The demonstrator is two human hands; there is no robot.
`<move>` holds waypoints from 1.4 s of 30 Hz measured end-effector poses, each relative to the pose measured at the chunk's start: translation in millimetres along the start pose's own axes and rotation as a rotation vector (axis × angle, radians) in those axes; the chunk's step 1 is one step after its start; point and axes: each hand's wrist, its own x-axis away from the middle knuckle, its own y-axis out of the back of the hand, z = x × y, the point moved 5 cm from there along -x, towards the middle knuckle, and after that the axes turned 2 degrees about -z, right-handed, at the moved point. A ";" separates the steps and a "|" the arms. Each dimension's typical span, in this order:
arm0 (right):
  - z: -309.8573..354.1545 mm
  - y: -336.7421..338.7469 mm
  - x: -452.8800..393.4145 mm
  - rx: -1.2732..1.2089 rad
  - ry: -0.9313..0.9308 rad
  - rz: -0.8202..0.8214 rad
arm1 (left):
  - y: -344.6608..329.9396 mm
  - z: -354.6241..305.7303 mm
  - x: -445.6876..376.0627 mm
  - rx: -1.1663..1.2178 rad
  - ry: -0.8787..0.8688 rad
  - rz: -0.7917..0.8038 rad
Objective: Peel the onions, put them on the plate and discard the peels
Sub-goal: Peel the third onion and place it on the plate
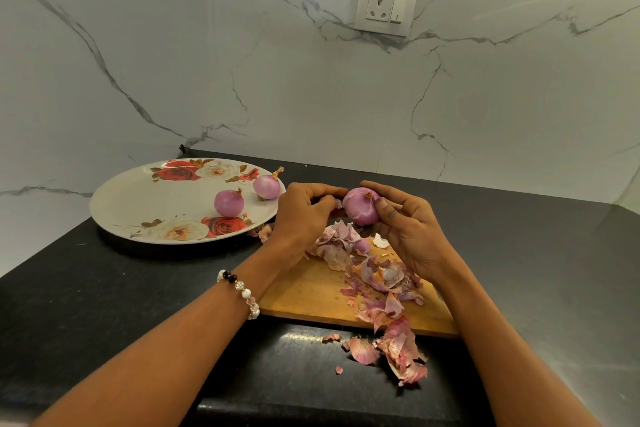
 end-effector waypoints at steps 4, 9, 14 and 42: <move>2.7 4.8 -0.8 -0.027 0.005 -0.023 | -4.4 -2.0 1.8 0.091 0.000 0.095; 2.1 3.8 -0.3 -0.029 -0.011 -0.001 | 1.0 -0.2 -0.8 0.117 0.033 0.125; 4.1 2.6 1.9 -0.032 -0.017 0.015 | 2.2 -1.2 -0.1 0.182 0.062 0.158; 1.9 -4.0 1.6 -0.242 -0.059 -0.043 | -4.9 4.5 -0.1 0.121 0.015 0.048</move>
